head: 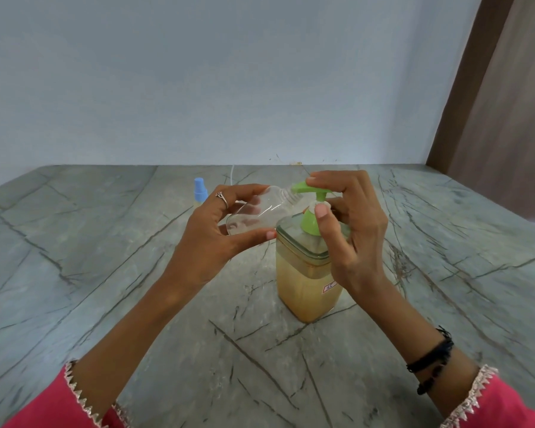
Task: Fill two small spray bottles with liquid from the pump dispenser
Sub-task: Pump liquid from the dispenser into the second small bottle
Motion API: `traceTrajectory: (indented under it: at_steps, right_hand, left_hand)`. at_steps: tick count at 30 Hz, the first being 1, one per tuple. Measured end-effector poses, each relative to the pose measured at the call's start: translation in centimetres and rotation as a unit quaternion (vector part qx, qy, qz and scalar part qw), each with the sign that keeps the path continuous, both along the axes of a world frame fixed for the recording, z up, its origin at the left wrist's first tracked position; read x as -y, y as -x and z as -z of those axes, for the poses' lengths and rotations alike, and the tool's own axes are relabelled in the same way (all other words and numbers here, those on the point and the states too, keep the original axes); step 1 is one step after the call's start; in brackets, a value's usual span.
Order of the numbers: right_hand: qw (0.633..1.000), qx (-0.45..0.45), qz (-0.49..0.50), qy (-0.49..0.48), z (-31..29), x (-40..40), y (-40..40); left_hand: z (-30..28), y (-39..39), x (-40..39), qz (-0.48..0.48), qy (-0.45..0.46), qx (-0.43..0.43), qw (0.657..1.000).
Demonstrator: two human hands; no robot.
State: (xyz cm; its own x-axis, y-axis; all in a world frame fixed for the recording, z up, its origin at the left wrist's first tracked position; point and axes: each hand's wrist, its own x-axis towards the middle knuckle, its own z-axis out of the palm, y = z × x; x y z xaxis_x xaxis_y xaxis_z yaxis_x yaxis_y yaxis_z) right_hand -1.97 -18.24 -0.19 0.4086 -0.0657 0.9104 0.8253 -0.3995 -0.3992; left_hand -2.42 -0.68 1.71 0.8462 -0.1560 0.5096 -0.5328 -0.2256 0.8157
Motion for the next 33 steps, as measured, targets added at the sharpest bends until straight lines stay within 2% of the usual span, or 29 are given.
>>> traceTrajectory:
  at_steps: [7,17,21,28,33]
  right_hand:
    - [0.999,-0.009,0.044,-0.008,-0.58,-0.12,-0.44]
    - [1.000,0.008,0.012,0.022,-0.02,-0.05,-0.04]
    - [1.000,0.005,0.020,0.004,-0.03,-0.03,-0.10]
    - [0.997,0.002,0.080,-0.009,-0.48,-0.15,-0.53]
    - [0.999,0.005,0.049,0.003,0.22,-0.16,-0.20]
  left_hand:
    - [0.22,-0.23,-0.19,0.004,-0.019,0.001,1.000]
    - [0.21,-0.23,-0.16,-0.001,-0.007,0.022,1.000]
    - [0.16,-0.16,-0.13,-0.012,-0.009,0.036,0.999]
    - [0.44,-0.54,-0.13,-0.020,-0.032,0.055,0.998]
    - [0.21,-0.42,-0.17,-0.027,-0.029,0.060,0.997]
